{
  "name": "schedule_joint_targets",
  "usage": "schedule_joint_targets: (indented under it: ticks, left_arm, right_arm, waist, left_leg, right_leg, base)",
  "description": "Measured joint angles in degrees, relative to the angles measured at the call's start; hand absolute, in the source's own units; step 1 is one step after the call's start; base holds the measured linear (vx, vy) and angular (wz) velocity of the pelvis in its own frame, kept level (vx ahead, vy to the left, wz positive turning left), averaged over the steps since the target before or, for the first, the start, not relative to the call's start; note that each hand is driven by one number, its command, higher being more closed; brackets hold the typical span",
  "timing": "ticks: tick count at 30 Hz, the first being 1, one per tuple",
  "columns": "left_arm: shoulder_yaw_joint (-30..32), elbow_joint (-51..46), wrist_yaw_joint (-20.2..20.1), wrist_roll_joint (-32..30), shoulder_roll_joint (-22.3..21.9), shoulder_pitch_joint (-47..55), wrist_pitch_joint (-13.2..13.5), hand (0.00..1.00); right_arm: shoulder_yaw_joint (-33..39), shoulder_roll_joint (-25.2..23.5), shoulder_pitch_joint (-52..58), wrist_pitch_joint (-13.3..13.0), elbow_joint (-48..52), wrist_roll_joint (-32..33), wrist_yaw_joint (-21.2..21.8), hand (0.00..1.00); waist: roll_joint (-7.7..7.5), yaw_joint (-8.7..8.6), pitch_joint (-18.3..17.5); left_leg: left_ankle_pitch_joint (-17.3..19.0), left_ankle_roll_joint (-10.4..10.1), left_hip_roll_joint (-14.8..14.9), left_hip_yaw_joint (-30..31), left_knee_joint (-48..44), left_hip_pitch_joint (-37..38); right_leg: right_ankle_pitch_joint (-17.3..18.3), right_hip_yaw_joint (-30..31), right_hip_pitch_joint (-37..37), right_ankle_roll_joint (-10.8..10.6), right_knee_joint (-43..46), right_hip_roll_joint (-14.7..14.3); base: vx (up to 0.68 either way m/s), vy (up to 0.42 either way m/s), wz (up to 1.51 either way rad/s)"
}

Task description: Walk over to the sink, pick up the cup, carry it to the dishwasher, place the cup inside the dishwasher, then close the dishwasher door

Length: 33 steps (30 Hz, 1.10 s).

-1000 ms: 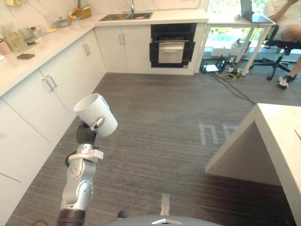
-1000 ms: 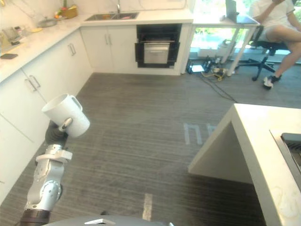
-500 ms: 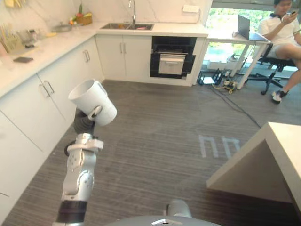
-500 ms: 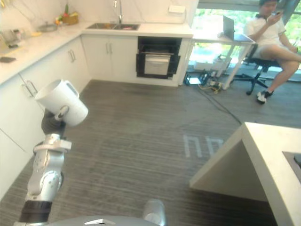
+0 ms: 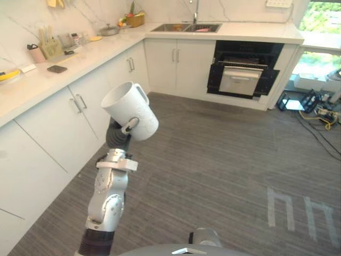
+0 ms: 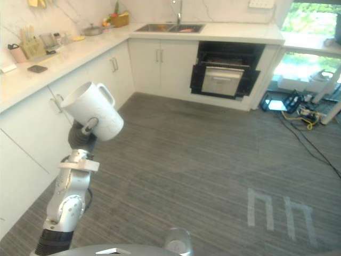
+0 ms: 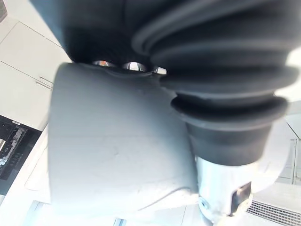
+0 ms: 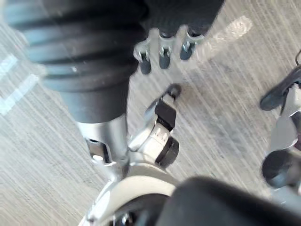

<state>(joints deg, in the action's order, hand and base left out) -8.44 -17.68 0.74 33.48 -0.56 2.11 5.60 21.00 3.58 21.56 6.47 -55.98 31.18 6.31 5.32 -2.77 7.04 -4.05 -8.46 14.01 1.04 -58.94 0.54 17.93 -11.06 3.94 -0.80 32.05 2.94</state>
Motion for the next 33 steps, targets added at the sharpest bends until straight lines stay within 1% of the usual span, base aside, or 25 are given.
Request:
schedule_joint_targets:
  ticks: [1,2,4,6,9,10,11,12,15,16,17,18,19,20,21,22,23,25,27,28,29,30,31,32,33]
  left_arm:
    - [0.68,-0.15,0.02,-0.04,0.27,1.15,0.49,1.00]
    - [1.09,-0.17,0.09,-0.08,0.10,1.16,0.59,1.00]
    - [4.02,-0.25,0.41,-0.04,-0.01,1.69,0.66,1.00]
    - [6.60,-1.23,0.52,-0.02,0.15,3.11,1.85,1.00]
    - [8.33,-6.44,0.04,-0.03,0.23,6.25,3.81,1.00]
    - [8.68,-7.27,-0.01,-0.03,0.91,6.92,4.75,1.00]
    - [9.54,-6.87,-0.23,0.04,2.31,7.20,4.89,1.00]
    - [10.39,-6.43,-0.64,0.05,2.78,6.54,4.82,1.00]
    - [12.80,-1.58,-2.56,0.22,4.15,4.51,4.73,1.00]
    - [12.97,0.68,-2.80,0.26,5.00,3.94,4.55,1.00]
    - [13.16,3.27,-2.79,0.28,5.96,2.99,4.50,1.00]
    - [12.95,4.56,-2.80,0.33,6.63,2.33,4.48,1.00]
    - [12.92,4.95,-2.80,0.32,7.00,1.71,4.35,1.00]
    - [12.28,4.92,-3.13,0.23,7.38,1.23,4.39,1.00]
    - [12.32,4.90,-3.43,0.17,7.61,1.11,4.43,1.00]
    - [12.26,5.03,-3.66,0.10,7.75,0.93,4.36,1.00]
    - [11.66,5.02,-3.44,0.09,7.62,0.92,4.22,1.00]
    - [10.15,5.01,-3.25,0.04,7.94,0.19,4.13,1.00]
    - [8.59,5.03,-2.14,0.00,8.68,-1.99,3.96,1.00]
    - [6.92,5.07,-2.10,0.03,9.02,-4.26,3.07,1.00]
    - [5.75,4.95,-2.17,0.04,8.94,-5.31,2.35,1.00]
    - [3.91,4.40,-2.37,0.03,8.48,-6.96,1.08,1.00]
    - [3.41,1.84,-2.45,0.09,8.42,-7.09,-0.52,1.00]
    - [3.49,0.83,-2.51,0.10,8.07,-6.42,-0.60,1.00]
    - [3.58,0.05,-2.56,0.10,6.35,-4.92,-0.64,1.00]
  right_arm:
    - [-2.24,0.34,1.07,-0.09,1.34,0.44,0.12,0.00]
    - [-2.95,0.61,0.82,-0.08,1.26,1.22,-0.26,0.00]
    - [-4.32,2.16,-2.68,-0.01,0.93,3.35,-1.40,0.00]
    - [-6.63,4.00,-5.40,-0.11,1.12,3.28,-1.28,0.00]
    - [-9.13,4.25,-6.95,-1.07,2.15,3.19,-0.77,0.00]
    - [-9.00,3.63,-6.78,-1.22,2.57,3.20,-0.69,0.00]
    - [-8.69,2.07,-6.51,-1.18,2.32,3.24,-0.42,0.00]
    - [-8.49,0.73,-6.44,-1.03,1.89,3.24,0.13,0.00]
    - [-3.03,-0.23,-7.13,-0.36,-2.42,3.33,-0.28,0.00]
    - [-2.18,-0.23,-7.41,-0.31,-3.98,3.44,-0.70,0.00]
    - [-1.17,-0.22,-7.59,-0.17,-5.41,3.74,-1.52,0.00]
    - [-0.01,-0.36,-7.65,0.06,-6.30,4.55,-2.02,0.00]
    - [1.33,-0.71,-7.70,0.30,-6.81,4.55,-2.53,0.00]
    - [3.07,-0.89,-7.65,0.06,-7.94,4.51,-3.06,0.00]
    - [4.04,-0.98,-7.54,0.09,-8.21,4.48,-3.13,0.00]
    - [4.35,-1.01,-6.53,0.15,-8.12,4.42,-2.90,0.00]
    - [4.20,-0.96,-5.18,-0.09,-7.95,4.39,-2.61,0.00]
    - [3.69,-1.24,-3.74,-0.39,-7.88,4.47,-2.46,0.00]
    - [3.65,-2.41,-2.89,-1.09,-7.70,4.93,-1.60,0.00]
    - [3.93,-3.37,-2.33,-1.65,-7.61,5.10,-1.46,0.00]
    - [3.92,-3.66,-2.09,-1.84,-7.75,5.09,-1.45,0.00]
    - [3.93,-4.09,-1.77,-2.02,-7.70,5.07,-1.43,0.00]
    - [3.58,-4.94,-1.33,-2.49,-7.10,5.03,-1.04,0.00]
    - [2.50,-4.84,-0.78,-2.60,-6.76,4.97,-0.61,0.00]
    - [0.79,-3.88,-0.66,-2.63,-6.21,4.75,0.39,0.00]
  waist:
    - [-0.74,0.72,-0.26]
    - [-1.04,1.06,-0.17]
    - [-1.53,2.79,0.57]
    - [-1.85,4.50,0.54]
    - [-2.23,4.79,0.14]
    - [-3.08,5.56,-0.01]
    - [-4.46,5.36,-0.98]
    - [-6.39,4.40,-2.14]
    - [-6.48,4.14,-2.42]
    - [-6.32,4.09,-2.50]
    - [-7.61,3.76,-3.52]
    - [-8.51,3.68,-4.15]
    - [-9.34,3.45,-4.19]
    - [-9.69,2.60,-4.14]
    - [-9.69,2.31,-4.11]
    - [-9.38,1.73,-4.03]
    - [-8.67,1.54,-3.71]
    - [-6.45,0.77,-3.56]
    - [-5.98,-1.68,-3.52]
    - [-6.35,-3.22,-3.31]
    - [-6.41,-3.65,-3.29]
    - [-6.00,-3.77,-2.80]
    - [-7.81,-3.54,-2.58]
    - [-7.79,-3.46,-2.04]
    - [-5.87,-1.89,-1.94]
  left_leg:
    - [-11.45,0.99,1.36,-0.04,-5.35,-3.73]
    - [-7.13,1.21,1.21,-0.33,-9.52,-6.87]
    - [8.75,6.21,-0.75,-6.18,-11.53,-16.84]
    - [13.21,6.32,-0.88,-12.24,2.28,-18.30]
    - [10.76,6.88,-1.48,-13.54,33.42,-16.35]
    - [5.43,6.34,-1.54,-13.95,35.34,-16.01]
    - [4.84,6.49,-3.57,-15.39,33.83,-15.54]
    - [7.27,7.36,-3.99,-15.31,30.83,-16.55]
    - [14.76,9.85,-3.69,-15.05,21.50,-17.53]
    - [16.00,10.11,-4.73,-15.25,21.84,-16.02]
    - [16.90,10.73,-7.08,-16.08,24.24,-13.53]
    - [17.41,11.08,-9.26,-16.94,26.55,-11.29]
    - [17.75,11.64,-11.39,-16.98,28.09,-8.95]
    - [18.55,12.57,-13.32,-16.71,29.31,-6.04]
    - [18.94,12.83,-14.08,-16.63,30.18,-4.33]
    - [19.58,13.11,-15.62,-16.32,33.66,-0.66]
    - [19.01,12.53,-16.48,-15.81,38.70,4.08]
    - [17.46,12.61,-16.70,-14.38,45.52,9.52]
    - [16.93,12.72,-16.52,-11.15,48.40,10.75]
    - [16.93,12.72,-16.44,-9.41,49.67,10.72]
    - [16.93,12.71,-16.41,-9.08,50.56,10.96]
    - [16.67,10.92,-15.69,-9.24,52.05,12.29]
    - [17.45,8.16,-15.74,-9.76,52.19,13.89]
    - [18.06,7.40,-15.53,-9.77,52.19,15.19]
    - [19.58,6.58,-12.97,-11.01,52.12,17.30]
  right_leg:
    - [0.05,1.73,-3.81,1.23,-3.40,-1.90]
    - [0.38,2.39,-4.71,1.99,-3.93,-2.07]
    - [1.15,5.70,-9.04,2.18,-7.64,-1.49]
    - [1.13,9.24,-12.14,0.78,-10.01,-0.42]
    - [4.28,12.24,-17.25,-2.28,-11.99,1.21]
    - [5.84,13.89,-18.48,-3.18,-12.25,2.12]
    - [6.17,15.32,-20.48,-2.89,-13.24,4.06]
    - [4.78,15.27,-20.94,-2.33,-13.89,5.17]
    - [-0.90,16.08,-23.28,-2.47,-14.10,5.69]
    - [-3.06,16.84,-23.51,-2.53,-12.61,6.22]
    - [-5.61,16.99,-21.96,-3.14,-7.32,7.48]
    - [-7.91,17.13,-19.28,-4.27,-0.75,8.99]
    - [-11.78,17.40,-16.80,-7.24,6.09,10.29]
    - [-18.73,17.92,-13.40,-12.32,15.94,11.43]
    - [-20.15,17.92,-11.40,-13.58,21.77,12.16]
    - [-19.46,14.86,-6.41,-11.74,31.95,14.09]
    - [-17.11,9.76,-2.73,-4.94,36.45,15.93]
    - [-12.44,5.05,2.62,0.06,36.41,13.86]
    - [-8.63,5.00,9.07,-1.22,29.45,8.49]
    - [-7.76,4.95,11.66,-2.23,19.03,6.62]
    - [-7.95,4.78,12.33,-2.31,12.38,6.46]
    - [-10.03,4.65,11.84,-2.01,-2.69,6.14]
    - [-13.04,4.20,9.67,-2.09,-16.68,5.89]
    - [-16.81,4.05,8.68,-2.22,-16.91,5.52]
    - [-18.66,2.35,8.01,-1.67,-16.15,3.39]
  base:
    - [0.47,-0.039,-0.28]
    - [0.47,-0.002,-0.34]
    - [0.43,0.047,-0.74]
    - [0.49,0.135,-1.20]
    - [0.57,0.219,-0.93]
    - [0.72,0.349,-0.86]
    - [0.73,0.357,-0.36]
    - [0.61,0.292,0.07]
    - [0.59,0.339,0.12]
    - [0.39,0.234,0.12]
    - [0.45,0.252,0.16]
    - [0.51,0.261,0.23]
    - [0.45,0.202,0.31]
    - [0.34,0.144,0.31]
    - [0.26,0.115,0.27]
    - [0.23,0.103,0.10]
    - [0.24,0.098,0.05]
    - [0.24,0.054,0.03]
    - [0.20,-0.052,0.47]
    - [0.20,-0.121,0.83]
    - [0.26,-0.180,0.94]
    - [0.34,-0.233,0.78]
    - [0.38,-0.255,0.59]
    - [0.43,-0.259,0.04]
    - [0.58,-0.229,-0.52]
